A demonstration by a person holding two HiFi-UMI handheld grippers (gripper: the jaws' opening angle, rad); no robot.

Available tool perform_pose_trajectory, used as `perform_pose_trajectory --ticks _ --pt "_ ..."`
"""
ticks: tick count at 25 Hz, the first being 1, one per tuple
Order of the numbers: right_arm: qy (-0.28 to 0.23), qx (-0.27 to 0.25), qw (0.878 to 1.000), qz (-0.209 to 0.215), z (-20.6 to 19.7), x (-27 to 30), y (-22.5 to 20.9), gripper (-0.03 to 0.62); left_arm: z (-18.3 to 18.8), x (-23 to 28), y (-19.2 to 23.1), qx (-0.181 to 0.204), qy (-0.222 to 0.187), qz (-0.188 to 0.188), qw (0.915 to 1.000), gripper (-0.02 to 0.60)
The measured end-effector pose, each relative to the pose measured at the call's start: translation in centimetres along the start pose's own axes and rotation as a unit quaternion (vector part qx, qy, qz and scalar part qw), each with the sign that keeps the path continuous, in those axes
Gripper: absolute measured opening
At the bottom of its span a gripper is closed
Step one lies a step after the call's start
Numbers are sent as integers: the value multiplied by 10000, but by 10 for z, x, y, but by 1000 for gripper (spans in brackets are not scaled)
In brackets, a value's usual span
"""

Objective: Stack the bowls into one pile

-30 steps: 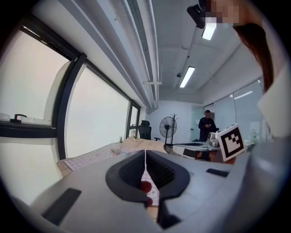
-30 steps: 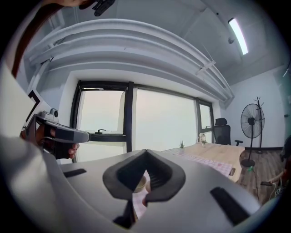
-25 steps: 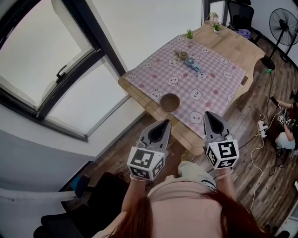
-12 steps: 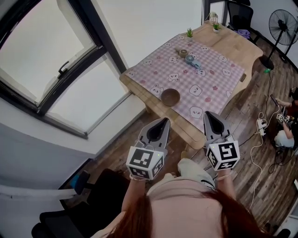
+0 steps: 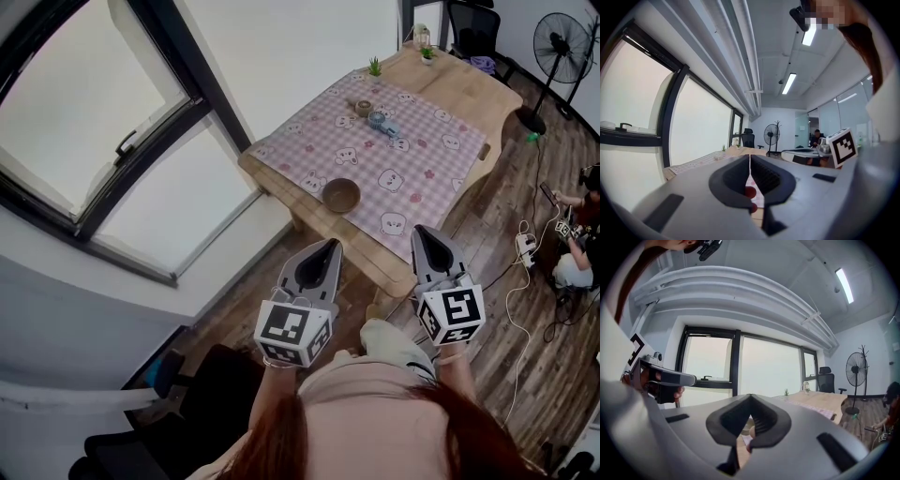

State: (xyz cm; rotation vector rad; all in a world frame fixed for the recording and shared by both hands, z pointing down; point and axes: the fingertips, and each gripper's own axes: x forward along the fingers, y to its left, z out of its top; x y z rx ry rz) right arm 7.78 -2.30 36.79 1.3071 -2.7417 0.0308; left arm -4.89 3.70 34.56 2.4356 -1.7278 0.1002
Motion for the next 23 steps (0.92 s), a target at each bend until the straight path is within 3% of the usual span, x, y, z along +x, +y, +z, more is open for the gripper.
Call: perform_pose_trajectory --ticks 23 --pt "12 -74 10000 39 -3 -14 2 0 -3 -4 -13 -31 -53 -44 10000 12"
